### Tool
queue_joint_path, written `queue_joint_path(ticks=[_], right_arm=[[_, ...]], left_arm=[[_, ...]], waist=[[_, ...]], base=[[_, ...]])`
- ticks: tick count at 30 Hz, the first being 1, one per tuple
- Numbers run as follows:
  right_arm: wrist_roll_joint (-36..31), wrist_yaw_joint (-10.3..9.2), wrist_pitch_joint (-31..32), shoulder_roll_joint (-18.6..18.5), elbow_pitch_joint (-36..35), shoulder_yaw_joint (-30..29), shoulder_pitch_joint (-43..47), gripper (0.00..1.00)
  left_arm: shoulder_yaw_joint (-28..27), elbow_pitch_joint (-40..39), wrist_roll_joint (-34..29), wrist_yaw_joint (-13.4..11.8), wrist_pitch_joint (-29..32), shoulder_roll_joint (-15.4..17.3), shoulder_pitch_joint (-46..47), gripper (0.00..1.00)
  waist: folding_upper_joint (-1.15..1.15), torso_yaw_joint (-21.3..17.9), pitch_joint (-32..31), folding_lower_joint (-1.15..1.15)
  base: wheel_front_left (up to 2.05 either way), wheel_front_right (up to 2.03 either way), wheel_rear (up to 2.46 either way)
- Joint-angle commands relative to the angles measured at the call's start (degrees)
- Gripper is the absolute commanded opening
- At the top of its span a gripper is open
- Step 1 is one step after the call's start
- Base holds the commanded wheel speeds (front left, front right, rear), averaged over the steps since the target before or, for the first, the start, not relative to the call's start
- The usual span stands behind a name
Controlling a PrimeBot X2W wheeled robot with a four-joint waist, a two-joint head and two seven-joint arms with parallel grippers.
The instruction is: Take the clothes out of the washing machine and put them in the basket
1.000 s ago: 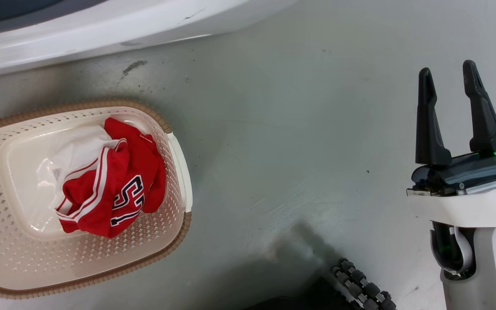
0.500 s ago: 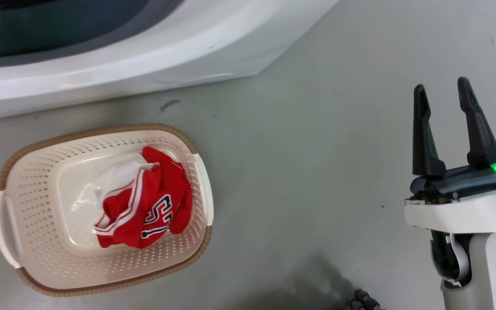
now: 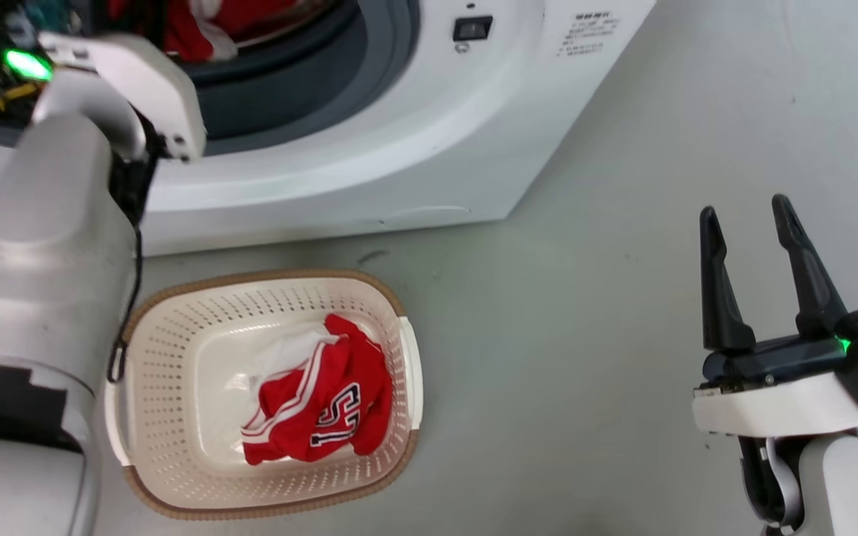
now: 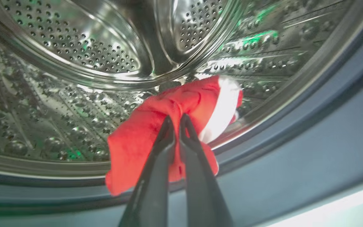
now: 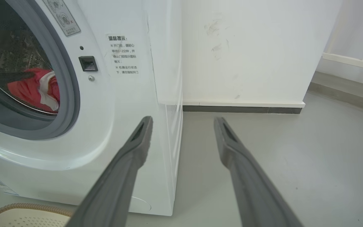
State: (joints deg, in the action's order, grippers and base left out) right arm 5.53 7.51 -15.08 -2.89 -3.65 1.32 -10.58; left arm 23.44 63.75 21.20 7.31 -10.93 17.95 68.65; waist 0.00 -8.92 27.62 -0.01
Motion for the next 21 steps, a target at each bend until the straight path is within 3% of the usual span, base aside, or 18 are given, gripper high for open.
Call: queue_joint_path(ticks=[1, 7, 13, 21], right_arm=[[-0.14, -0.04, -0.14, 0.04, 0.16, -0.09, 0.88, 1.0], [-1.11, -0.04, -0.14, 0.04, 0.73, 0.02, 3.24, 1.0], [-1.58, -0.04, -0.13, 0.04, 1.14, 0.05, 5.17, 1.0], [-1.76, -0.04, -0.14, 0.04, 1.73, 0.37, 7.76, 1.0]], left_arm=[[0.2, -0.12, 0.14, 0.04, -0.86, -0.17, -1.26, 0.0], [1.24, -3.74, 1.37, 0.08, -3.88, -0.76, -6.27, 0.0], [0.98, -12.62, 1.52, 0.07, -4.36, 0.32, -11.86, 0.0], [-0.27, -28.06, 0.71, -2.93, -4.34, 1.88, -22.2, 0.0]], waist=[[0.0, 1.74, -2.74, 0.01], [0.0, 3.66, -6.98, 0.01], [0.0, 5.24, -10.81, 0.01], [0.0, 6.41, -15.64, 0.01]], base=[[0.0, 0.0, 0.0], [0.0, 0.0, 0.0], [0.0, 0.0, 0.0], [0.0, 0.0, 0.0]])
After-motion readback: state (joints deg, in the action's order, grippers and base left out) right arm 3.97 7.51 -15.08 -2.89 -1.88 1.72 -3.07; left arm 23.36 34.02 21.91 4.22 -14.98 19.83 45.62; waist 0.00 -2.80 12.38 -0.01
